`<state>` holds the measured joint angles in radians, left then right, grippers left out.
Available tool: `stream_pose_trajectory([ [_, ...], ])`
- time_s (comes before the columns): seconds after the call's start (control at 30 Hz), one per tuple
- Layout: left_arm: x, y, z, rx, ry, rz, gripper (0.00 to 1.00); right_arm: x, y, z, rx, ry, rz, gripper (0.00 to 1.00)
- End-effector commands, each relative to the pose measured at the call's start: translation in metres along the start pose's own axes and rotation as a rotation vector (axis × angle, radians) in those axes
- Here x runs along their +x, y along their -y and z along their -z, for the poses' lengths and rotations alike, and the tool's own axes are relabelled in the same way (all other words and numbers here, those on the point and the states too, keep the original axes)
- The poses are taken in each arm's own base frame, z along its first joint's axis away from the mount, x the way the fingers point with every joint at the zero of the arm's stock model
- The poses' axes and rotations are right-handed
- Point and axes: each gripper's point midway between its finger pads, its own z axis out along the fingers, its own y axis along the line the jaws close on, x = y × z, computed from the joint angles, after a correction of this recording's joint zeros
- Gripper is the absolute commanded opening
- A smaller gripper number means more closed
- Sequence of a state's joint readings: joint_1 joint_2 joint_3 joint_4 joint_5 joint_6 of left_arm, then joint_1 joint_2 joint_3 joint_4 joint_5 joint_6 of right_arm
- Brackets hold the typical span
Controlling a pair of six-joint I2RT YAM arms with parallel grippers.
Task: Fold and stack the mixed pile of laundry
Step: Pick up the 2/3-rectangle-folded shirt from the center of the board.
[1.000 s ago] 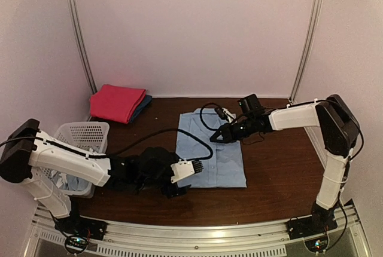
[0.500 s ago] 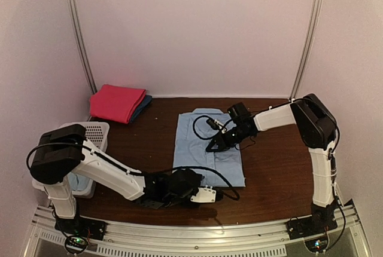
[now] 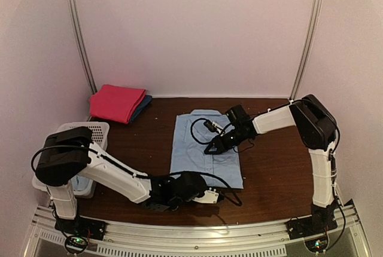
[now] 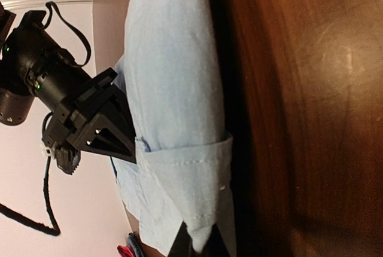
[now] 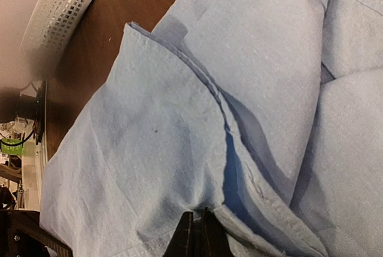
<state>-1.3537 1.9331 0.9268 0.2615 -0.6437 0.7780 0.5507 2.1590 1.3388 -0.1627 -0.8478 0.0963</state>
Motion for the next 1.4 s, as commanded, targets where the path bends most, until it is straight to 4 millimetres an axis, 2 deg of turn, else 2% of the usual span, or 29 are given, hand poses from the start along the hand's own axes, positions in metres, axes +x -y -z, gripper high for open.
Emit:
stream_pose_trajectory([
  [0.0, -0.03, -0.019, 0.035, 0.096, 0.041, 0.045, 0.0, 0.067, 0.001, -0.014, 0.072, -0.156, -0.07, 0.07],
  [0.03, -0.029, -0.009, 0.043, 0.19, 0.03, 0.047, 0.0, 0.072, -0.004, -0.012, 0.067, -0.159, -0.069, 0.06],
  [0.17, -0.039, -0.012, 0.076, 0.368, 0.062, 0.152, 0.0, 0.097, -0.038, -0.007, 0.02, -0.171, -0.067, 0.06],
  [0.27, -0.051, -0.023, 0.097, 0.451, 0.11, 0.212, 0.0, 0.115, -0.067, -0.007, -0.03, -0.193, -0.053, 0.06],
  [0.37, -0.06, -0.037, 0.112, 0.523, 0.157, 0.266, 0.0, 0.12, -0.1, 0.0, -0.121, -0.191, -0.046, 0.09],
  [0.43, -0.064, -0.043, 0.118, 0.55, 0.178, 0.279, 0.0, 0.107, -0.113, 0.013, -0.148, -0.156, -0.029, 0.13],
  [0.47, -0.063, -0.046, 0.118, 0.569, 0.185, 0.291, 0.0, 0.096, -0.118, 0.022, -0.156, -0.128, -0.018, 0.16],
  [0.53, -0.058, -0.05, 0.115, 0.61, 0.19, 0.324, 0.0, 0.067, -0.12, 0.044, -0.166, -0.052, -0.014, 0.28],
  [0.57, -0.054, -0.053, 0.112, 0.621, 0.19, 0.343, 0.0, 0.05, -0.118, 0.056, -0.164, -0.011, -0.011, 0.32],
  [0.7, -0.041, -0.06, 0.099, 0.662, 0.215, 0.407, 0.0, -0.005, -0.093, 0.09, -0.096, 0.111, 0.003, 0.38],
  [0.83, -0.03, -0.07, 0.081, 0.674, 0.231, 0.466, 0.0, -0.044, -0.061, 0.104, -0.048, 0.195, -0.006, 0.39],
  [0.9, -0.027, -0.078, 0.073, 0.676, 0.25, 0.491, 0.0, -0.058, -0.046, 0.101, -0.024, 0.206, -0.007, 0.39],
  [0.93, -0.022, -0.084, 0.067, 0.677, 0.252, 0.507, 0.0, -0.06, -0.031, 0.093, -0.003, 0.195, -0.029, 0.39],
  [1.07, -0.01, -0.097, 0.046, 0.681, 0.253, 0.515, 0.0, -0.081, 0.009, 0.073, 0.039, 0.195, -0.069, 0.4],
  [1.23, 0.001, -0.103, 0.02, 0.704, 0.237, 0.503, 0.01, -0.103, 0.051, 0.054, 0.096, 0.209, -0.08, 0.43],
  [1.37, 0.003, -0.106, 0.012, 0.719, 0.243, 0.489, 0.0, -0.099, 0.081, 0.028, 0.113, 0.127, -0.098, 0.39],
])
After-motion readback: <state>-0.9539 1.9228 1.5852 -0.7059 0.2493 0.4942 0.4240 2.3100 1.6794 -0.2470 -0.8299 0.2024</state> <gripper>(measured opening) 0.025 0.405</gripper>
